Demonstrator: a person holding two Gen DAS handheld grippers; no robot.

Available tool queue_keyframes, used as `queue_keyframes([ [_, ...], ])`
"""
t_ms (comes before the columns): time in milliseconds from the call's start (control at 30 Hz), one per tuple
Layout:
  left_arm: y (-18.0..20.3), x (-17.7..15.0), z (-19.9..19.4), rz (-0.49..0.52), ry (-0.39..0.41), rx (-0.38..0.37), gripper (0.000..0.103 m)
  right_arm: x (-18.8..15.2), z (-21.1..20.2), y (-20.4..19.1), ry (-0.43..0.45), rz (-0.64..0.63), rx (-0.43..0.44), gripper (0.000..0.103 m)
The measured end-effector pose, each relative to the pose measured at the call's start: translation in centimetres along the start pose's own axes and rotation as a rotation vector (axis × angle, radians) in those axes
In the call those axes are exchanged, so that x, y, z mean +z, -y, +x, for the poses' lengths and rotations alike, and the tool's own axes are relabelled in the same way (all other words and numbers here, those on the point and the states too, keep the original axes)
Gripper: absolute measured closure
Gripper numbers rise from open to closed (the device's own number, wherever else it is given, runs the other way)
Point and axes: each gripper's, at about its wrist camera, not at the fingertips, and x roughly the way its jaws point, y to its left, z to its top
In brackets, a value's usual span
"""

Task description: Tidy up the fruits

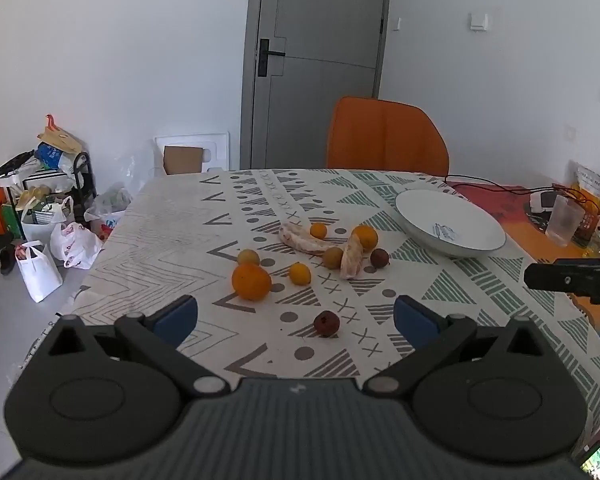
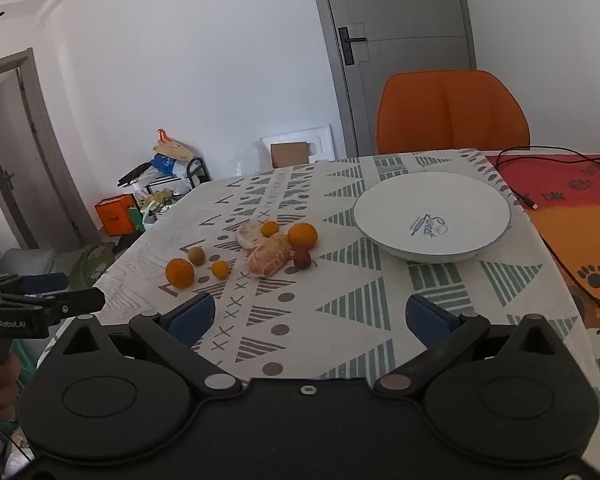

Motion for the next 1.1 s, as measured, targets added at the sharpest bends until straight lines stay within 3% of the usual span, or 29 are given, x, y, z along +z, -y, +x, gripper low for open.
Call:
queue_keyframes([
  [367, -0.89, 0.03, -0.16, -0.041, 0.014, 0.016, 0.000, -0.09, -0.20, -0.34, 0.002, -0.021, -0.010, 0.000],
  [1100, -0.72, -0.16, -0.19, -0.024, 0.019, 0.014, 0.000, -0.06, -0.12, -0.65, 0.001, -0.039, -0.023, 0.000],
])
